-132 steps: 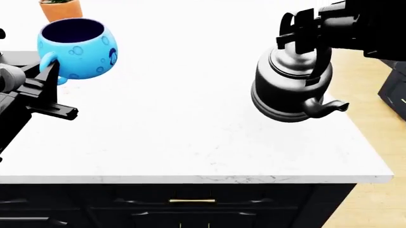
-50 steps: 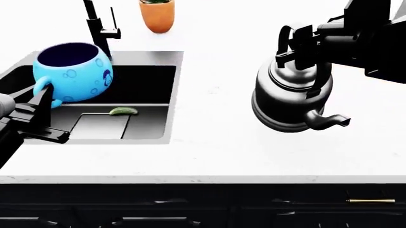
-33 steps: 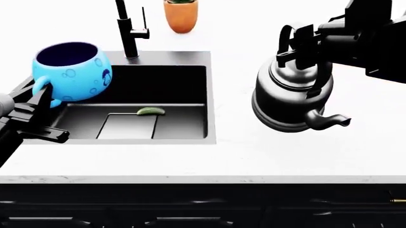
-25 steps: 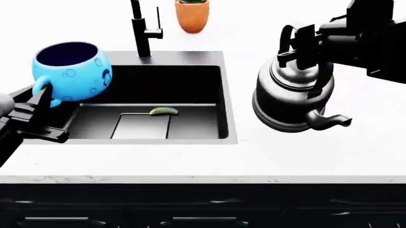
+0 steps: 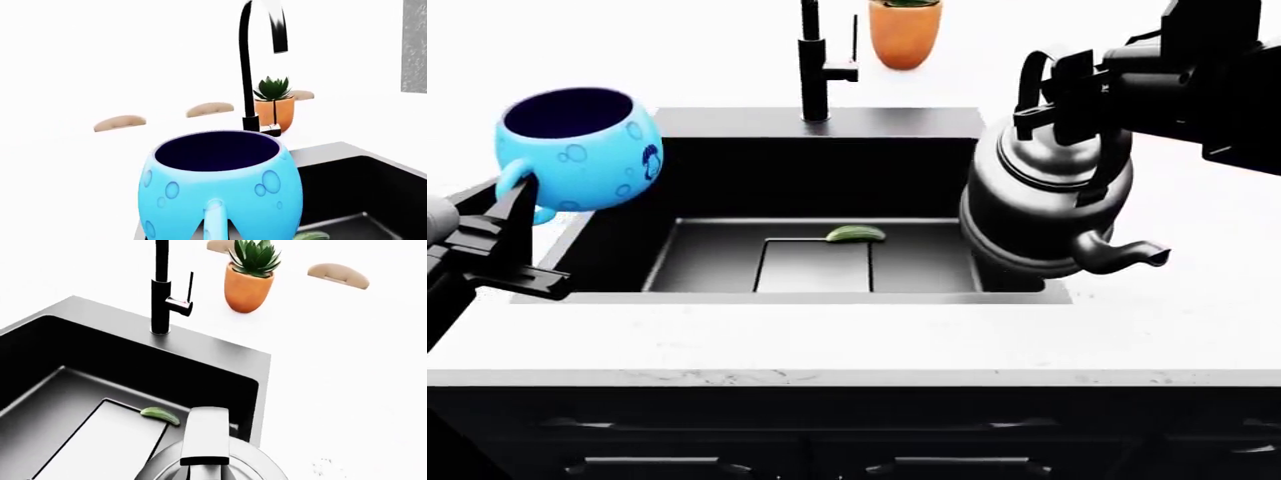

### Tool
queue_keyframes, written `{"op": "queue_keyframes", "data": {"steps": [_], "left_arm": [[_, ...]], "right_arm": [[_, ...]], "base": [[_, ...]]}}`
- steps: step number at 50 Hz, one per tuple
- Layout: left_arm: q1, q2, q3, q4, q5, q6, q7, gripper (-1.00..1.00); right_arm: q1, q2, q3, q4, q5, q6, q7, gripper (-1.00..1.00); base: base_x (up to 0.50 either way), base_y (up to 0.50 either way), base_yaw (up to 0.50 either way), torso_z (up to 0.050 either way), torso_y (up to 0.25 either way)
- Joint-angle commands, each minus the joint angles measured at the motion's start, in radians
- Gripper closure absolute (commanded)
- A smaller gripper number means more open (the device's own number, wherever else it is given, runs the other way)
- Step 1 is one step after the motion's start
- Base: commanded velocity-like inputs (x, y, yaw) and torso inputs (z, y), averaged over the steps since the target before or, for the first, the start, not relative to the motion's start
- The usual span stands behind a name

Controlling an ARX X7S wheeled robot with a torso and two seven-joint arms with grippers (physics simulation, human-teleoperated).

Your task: Pick the mug and kettle non electric and place them in the sink. Then turn on the water.

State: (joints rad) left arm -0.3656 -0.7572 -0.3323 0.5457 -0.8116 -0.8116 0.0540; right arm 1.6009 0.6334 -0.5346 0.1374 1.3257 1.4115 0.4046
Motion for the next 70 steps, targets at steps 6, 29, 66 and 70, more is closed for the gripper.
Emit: {"op": "queue_keyframes", "data": {"steps": [6, 29, 66, 70], "left_arm": [[-0.009, 0.001, 0.006, -0.006, 0.004, 0.010, -0.002, 1.00], [-0.015, -0.002, 0.021, 0.001, 0.001, 0.006, -0.009, 1.00], [-0.004, -0.005, 0.009, 0.005, -0.010, 0.012, -0.013, 1.00], [-0.005, -0.005, 0.009, 0.003, -0.010, 0.014, -0.014, 1.00]], "right_arm": [[0.020, 0.004, -0.006, 0.007, -0.014, -0.011, 0.003, 1.00], [0.002, 0.040, 0.020, 0.003, 0.030, -0.015, 0.070, 1.00], [0.010, 0.041, -0.006, 0.010, 0.048, -0.034, 0.072, 1.00], [0.017, 0.037, -0.012, 0.015, 0.045, -0.036, 0.068, 1.00]], "base": [[0.00, 0.50, 0.00, 0.002, 0.002], [0.00, 0.29, 0.00, 0.000, 0.001], [0.22, 0.00, 0.00, 0.001, 0.001], [0.29, 0.00, 0.00, 0.000, 0.003]]}}
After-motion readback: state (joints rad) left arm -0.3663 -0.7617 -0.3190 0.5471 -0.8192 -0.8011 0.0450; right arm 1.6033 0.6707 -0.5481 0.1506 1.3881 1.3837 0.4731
